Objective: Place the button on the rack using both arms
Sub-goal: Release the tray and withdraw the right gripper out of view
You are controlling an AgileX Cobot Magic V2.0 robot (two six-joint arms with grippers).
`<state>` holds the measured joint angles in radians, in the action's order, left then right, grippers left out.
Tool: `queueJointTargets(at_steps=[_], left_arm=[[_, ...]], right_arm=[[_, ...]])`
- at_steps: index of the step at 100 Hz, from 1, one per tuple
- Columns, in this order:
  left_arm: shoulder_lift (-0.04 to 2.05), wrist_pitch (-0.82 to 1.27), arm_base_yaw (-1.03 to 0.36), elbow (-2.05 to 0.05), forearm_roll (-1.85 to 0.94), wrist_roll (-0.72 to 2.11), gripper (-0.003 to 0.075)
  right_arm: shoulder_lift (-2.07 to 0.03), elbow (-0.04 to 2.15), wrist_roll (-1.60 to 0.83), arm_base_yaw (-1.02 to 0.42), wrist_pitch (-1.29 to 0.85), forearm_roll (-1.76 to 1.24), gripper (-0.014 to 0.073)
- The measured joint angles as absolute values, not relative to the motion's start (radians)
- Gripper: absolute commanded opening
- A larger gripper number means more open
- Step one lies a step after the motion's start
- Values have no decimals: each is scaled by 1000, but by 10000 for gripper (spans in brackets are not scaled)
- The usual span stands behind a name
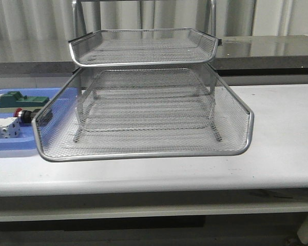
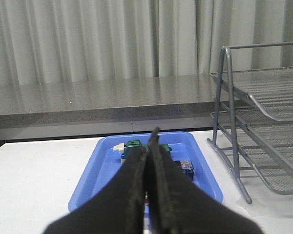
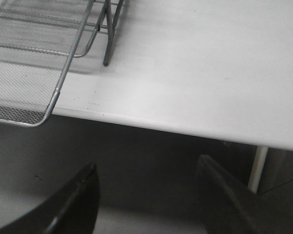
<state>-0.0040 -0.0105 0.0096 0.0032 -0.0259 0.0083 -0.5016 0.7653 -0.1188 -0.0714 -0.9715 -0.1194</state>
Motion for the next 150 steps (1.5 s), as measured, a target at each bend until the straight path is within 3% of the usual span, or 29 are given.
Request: queueJointTargets(at_steps=[32, 150], left_arm=[[-4, -11, 10, 3, -26, 8, -20], [-4, -13, 10, 3, -26, 8, -20]], right_arm=[[-497, 765, -115, -71, -1013, -117, -77], [-497, 765, -113, -71, -1015, -117, -71]])
